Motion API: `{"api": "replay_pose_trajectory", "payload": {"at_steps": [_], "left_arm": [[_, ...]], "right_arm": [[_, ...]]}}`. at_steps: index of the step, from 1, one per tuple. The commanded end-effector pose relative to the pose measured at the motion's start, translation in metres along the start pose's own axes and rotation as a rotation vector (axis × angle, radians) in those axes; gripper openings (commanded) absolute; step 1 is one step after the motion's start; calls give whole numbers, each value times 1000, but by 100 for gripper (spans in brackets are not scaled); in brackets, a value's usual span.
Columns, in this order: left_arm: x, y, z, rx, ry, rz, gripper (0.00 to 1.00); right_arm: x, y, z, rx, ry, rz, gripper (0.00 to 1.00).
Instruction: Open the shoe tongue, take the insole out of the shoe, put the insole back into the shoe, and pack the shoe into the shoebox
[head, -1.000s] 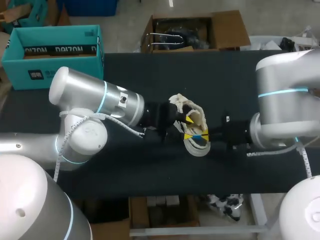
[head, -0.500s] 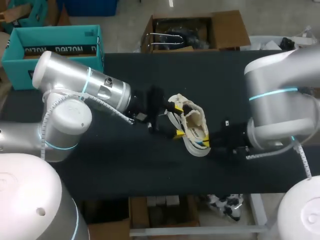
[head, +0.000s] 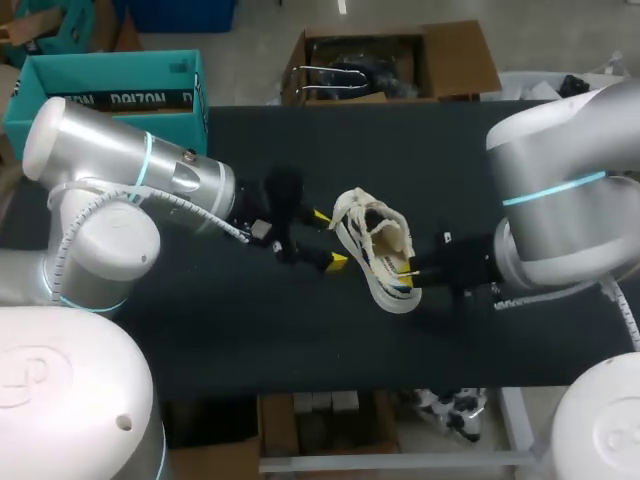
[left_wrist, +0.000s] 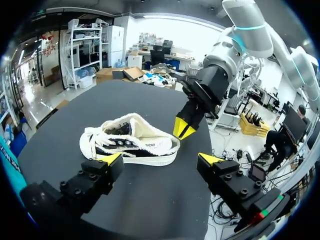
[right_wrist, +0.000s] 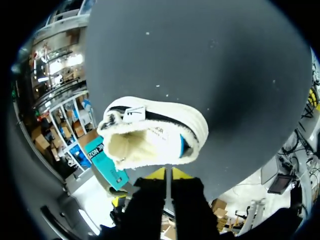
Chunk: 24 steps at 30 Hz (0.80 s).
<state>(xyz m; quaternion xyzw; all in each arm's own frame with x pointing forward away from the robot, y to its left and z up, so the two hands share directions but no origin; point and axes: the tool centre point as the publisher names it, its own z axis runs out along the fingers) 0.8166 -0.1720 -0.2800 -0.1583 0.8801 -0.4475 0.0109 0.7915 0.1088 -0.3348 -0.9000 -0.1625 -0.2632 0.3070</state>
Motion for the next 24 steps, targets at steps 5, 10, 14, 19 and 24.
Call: {"api": "replay_pose_trajectory", "payload": {"at_steps": [5,10,14,19,24], "left_arm": [[9,12,-22,-27,-42,-81,100],[11,17,-31,-40,-49,-119,100],[9,19,-37,-46,-46,-159,100],[1,21,-37,-56,-34,-219,100],[-9,20,-33,-115,-36,-259,100]], "right_arm": [[13,13,27,38,-97,1,0],[9,24,46,57,-124,18,0],[2,28,54,54,-134,31,0],[-9,32,60,60,-149,56,0],[-16,33,57,48,-145,78,0]]}}
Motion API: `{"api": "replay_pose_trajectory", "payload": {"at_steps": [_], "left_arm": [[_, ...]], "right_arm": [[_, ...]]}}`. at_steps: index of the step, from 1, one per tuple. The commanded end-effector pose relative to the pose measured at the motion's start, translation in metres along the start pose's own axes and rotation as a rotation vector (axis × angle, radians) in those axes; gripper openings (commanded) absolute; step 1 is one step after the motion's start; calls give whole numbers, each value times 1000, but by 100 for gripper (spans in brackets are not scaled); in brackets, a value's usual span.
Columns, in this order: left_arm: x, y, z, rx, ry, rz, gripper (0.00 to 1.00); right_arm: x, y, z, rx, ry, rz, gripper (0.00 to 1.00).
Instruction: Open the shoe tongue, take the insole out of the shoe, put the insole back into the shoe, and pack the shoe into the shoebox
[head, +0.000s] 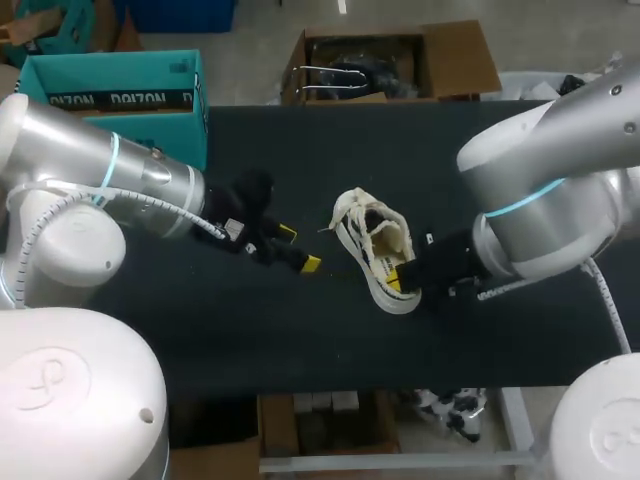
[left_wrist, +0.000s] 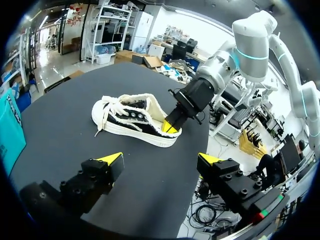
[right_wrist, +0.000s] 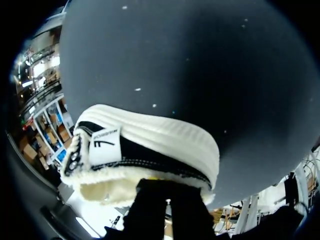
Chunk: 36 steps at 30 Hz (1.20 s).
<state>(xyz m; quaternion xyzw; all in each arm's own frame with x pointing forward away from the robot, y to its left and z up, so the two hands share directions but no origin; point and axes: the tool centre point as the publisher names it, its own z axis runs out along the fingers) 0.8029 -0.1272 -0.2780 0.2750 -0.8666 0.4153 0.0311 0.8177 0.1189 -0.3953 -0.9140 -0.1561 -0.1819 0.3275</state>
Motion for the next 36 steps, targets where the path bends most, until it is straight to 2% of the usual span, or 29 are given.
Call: {"api": "replay_pose_trajectory", "payload": {"at_steps": [1,6,12,14,15,16,17,21,23,24,25,26,36], "left_arm": [[-8,-10,6,-69,-6,-18,100],[-17,-13,11,-132,-28,-42,100],[-24,-13,13,-177,-44,-89,100],[-24,-14,13,-187,-52,-104,100],[-24,-14,13,-191,-56,-110,100],[-24,-13,13,-195,-57,-119,100],[-23,-12,13,-203,-62,-130,100],[-23,-7,10,-224,-71,-201,100],[-25,-3,7,-270,-104,-221,100],[-26,0,5,-334,-169,-210,100],[-26,0,5,-334,-169,-210,100],[-26,0,5,-334,-169,-210,100],[-26,0,5,-334,-169,-210,100]], "right_arm": [[-5,-1,-3,-1,9,-2,0],[-7,-7,-30,45,39,-48,0],[-2,-9,-52,96,27,-107,1],[1,-8,-57,127,7,-134,35],[1,-7,-60,145,6,-149,48],[2,-7,-63,166,-1,-165,85],[3,-5,-66,181,-7,-175,100],[7,0,-77,239,-59,-230,100],[9,3,-84,305,-137,-272,100],[9,3,-89,345,-184,-289,100],[9,2,-95,373,-227,-293,100],[8,0,-103,379,-227,-277,100],[8,0,-103,379,-227,-277,100]]}}
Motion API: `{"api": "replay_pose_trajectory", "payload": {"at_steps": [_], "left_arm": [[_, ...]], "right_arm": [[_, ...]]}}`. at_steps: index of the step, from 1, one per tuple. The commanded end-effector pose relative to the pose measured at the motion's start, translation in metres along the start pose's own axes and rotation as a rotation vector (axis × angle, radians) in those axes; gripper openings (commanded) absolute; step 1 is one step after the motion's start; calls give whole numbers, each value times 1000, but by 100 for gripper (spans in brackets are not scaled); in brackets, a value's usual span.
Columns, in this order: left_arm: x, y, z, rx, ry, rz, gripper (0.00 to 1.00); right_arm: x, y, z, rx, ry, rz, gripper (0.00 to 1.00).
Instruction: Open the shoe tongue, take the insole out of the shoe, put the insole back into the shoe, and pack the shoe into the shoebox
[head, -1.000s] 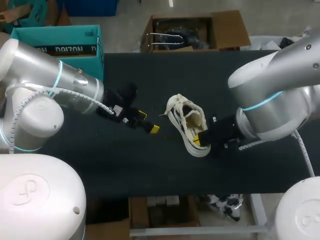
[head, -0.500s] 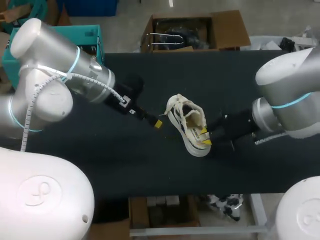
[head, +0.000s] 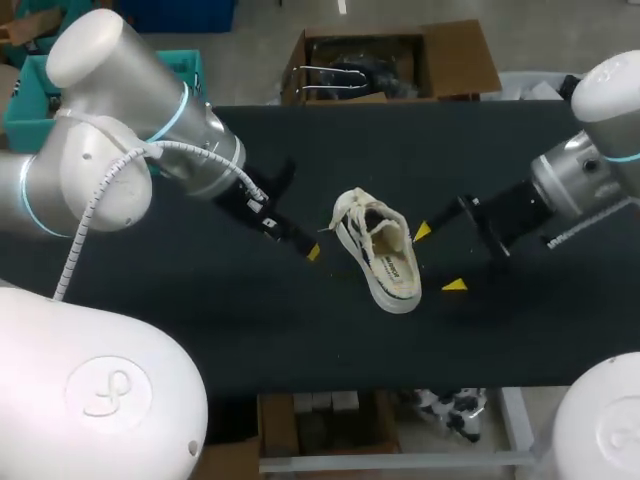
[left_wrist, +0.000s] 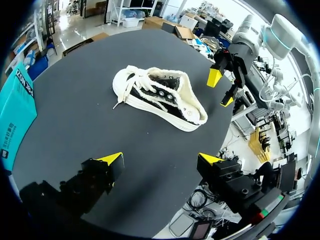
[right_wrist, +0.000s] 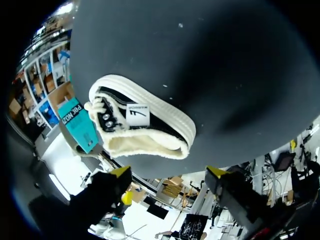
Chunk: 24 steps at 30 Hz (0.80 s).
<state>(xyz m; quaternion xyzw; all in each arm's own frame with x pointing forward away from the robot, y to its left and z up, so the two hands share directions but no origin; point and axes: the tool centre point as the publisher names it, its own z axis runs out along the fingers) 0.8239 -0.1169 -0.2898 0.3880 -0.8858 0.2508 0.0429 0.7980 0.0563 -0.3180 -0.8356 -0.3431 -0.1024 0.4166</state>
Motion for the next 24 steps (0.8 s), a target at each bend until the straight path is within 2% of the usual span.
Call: {"api": "replay_pose_trajectory", "payload": {"at_steps": [1,3,5,7,10,11,13,15,19,21,24], "left_arm": [[6,-7,5,-37,-33,-54,100],[17,-11,11,-59,-59,-113,100],[24,-15,18,-74,-91,-206,100],[26,-18,23,-75,-136,-338,100],[32,-16,30,-90,-179,-425,100],[32,-16,31,-95,-172,-444,100],[31,-16,35,-88,-224,-519,100],[32,-16,38,-100,-207,-558,100],[37,-16,49,-125,-260,-625,100],[42,-17,56,-138,-254,-633,100],[49,-20,66,-146,-273,-654,100]], "right_arm": [[1,9,-3,80,-45,-38,100],[1,17,-7,70,-72,-18,100],[-1,19,-14,69,-93,-80,100],[-1,19,-22,53,-121,-118,100],[-2,16,-30,10,-155,-169,100],[-2,15,-33,2,-168,-204,100],[-3,12,-37,-22,-199,-259,100],[-4,10,-41,-39,-235,-320,100],[-8,10,-48,-68,-317,-463,100],[-13,9,-50,-91,-388,-567,100],[-19,11,-55,-123,-452,-664,100]]}}
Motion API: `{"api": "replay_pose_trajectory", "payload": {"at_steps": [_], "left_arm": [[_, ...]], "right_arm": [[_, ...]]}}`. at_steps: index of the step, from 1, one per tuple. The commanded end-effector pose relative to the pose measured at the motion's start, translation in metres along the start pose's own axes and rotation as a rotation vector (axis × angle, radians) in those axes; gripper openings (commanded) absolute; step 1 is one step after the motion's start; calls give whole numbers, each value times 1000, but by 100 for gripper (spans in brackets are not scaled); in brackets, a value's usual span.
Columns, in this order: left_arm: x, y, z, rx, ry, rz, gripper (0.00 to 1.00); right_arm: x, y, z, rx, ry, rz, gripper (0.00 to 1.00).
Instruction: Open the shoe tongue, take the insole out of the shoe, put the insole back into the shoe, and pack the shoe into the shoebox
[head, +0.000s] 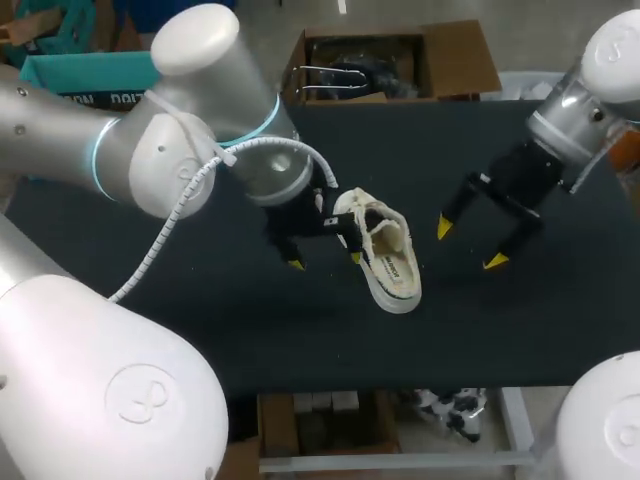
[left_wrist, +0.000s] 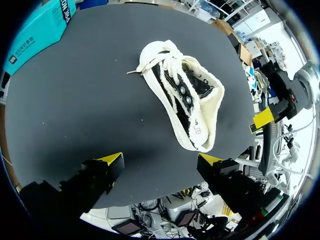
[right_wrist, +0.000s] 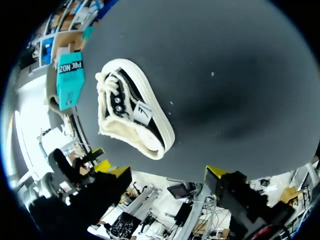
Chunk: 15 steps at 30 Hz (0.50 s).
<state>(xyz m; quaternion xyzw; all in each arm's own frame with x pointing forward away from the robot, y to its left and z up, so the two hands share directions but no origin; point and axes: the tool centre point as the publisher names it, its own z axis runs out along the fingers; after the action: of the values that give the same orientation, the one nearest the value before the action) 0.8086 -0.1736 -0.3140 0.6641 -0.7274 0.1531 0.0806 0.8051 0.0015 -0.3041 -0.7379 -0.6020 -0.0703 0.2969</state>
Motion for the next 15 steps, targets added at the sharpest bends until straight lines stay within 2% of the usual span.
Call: {"api": "replay_pose_trajectory", "payload": {"at_steps": [1,6,11,15], "left_arm": [[16,-3,20,-3,-142,-14,100],[27,-8,28,17,-150,-42,100],[29,-23,34,32,-175,-83,100],[28,-39,36,31,-159,-126,100]], "right_arm": [[-3,-9,-3,-83,-148,-168,100],[-18,-8,-5,-124,-236,-324,100],[-38,0,-12,-154,-320,-551,100],[-38,0,-12,-154,-320,-551,100]]}}
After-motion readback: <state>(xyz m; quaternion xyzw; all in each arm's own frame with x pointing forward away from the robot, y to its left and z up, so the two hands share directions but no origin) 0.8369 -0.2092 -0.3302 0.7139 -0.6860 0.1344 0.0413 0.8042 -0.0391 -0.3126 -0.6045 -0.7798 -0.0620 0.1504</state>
